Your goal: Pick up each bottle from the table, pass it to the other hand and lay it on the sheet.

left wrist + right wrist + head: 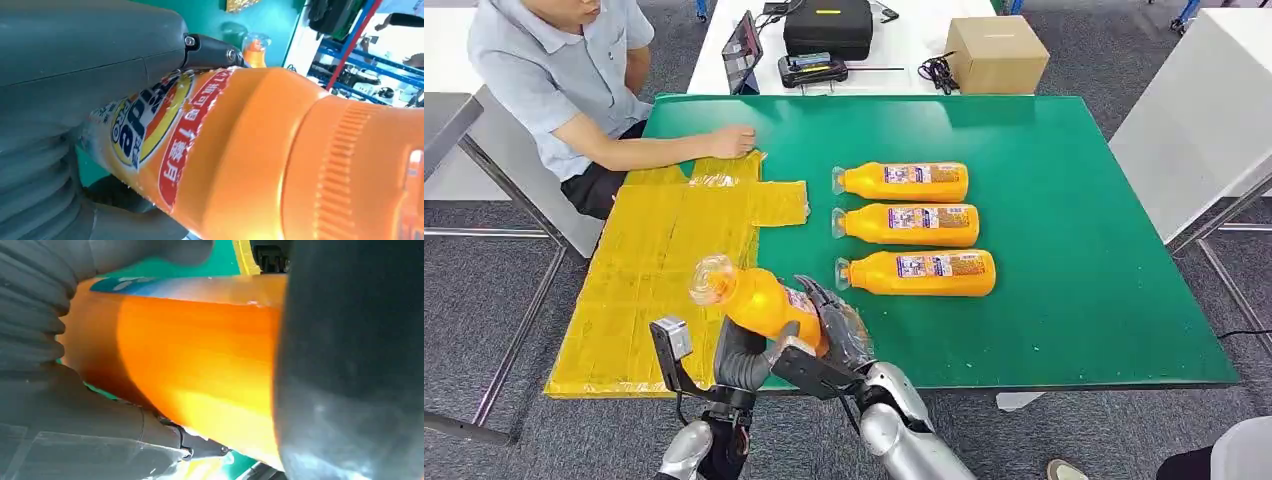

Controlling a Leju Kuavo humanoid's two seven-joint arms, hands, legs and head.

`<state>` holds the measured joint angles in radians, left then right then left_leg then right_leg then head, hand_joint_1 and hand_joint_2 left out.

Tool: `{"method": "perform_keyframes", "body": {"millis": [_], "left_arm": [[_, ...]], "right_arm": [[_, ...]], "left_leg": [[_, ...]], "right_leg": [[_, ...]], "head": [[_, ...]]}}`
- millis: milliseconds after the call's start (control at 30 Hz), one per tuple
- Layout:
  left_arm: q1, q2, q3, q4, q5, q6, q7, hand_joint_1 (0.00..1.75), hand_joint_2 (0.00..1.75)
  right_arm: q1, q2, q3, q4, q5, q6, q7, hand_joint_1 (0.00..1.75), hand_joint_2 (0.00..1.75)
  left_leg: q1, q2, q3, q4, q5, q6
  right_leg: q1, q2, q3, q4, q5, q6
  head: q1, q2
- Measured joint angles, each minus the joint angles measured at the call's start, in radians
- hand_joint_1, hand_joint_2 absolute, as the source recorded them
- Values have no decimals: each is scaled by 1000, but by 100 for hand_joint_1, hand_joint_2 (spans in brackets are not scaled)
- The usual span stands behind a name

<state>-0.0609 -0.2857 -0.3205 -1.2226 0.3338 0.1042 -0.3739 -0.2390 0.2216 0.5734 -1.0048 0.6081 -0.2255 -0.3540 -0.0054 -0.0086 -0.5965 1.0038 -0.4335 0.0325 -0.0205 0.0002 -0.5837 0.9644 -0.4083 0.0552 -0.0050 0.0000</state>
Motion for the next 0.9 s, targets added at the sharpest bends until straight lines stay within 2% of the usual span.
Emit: {"method": "perform_keyframes", "body": {"millis": [367,533,767,900], "left_arm": [[-19,7,-33,1,-23,81,-36,175,175],[-16,13,-47,-16,-149,179,-64,175,175],[-12,16,-58,-43,-189,205,-63,175,175],[-7,24,-63,-63,-391,318,-68,175,175]], "right_arm": [[-21,-14,31,21,-50,1,1,0,175],[-11,-27,31,20,-74,-5,6,0,175],[1,-43,31,19,-76,-9,6,0,175],[21,-52,23,7,-67,-27,11,0,175]], "left_leg": [[0,0,0,0,0,0],[0,0,0,0,0,0],[0,0,-1,0,0,0],[0,0,-1,0,0,0]], "right_leg": [[0,0,0,0,0,0],[0,0,0,0,0,0],[0,0,-1,0,0,0],[0,0,-1,0,0,0]], "head": [[0,0],[0,0],[0,0],[0,0]]}}
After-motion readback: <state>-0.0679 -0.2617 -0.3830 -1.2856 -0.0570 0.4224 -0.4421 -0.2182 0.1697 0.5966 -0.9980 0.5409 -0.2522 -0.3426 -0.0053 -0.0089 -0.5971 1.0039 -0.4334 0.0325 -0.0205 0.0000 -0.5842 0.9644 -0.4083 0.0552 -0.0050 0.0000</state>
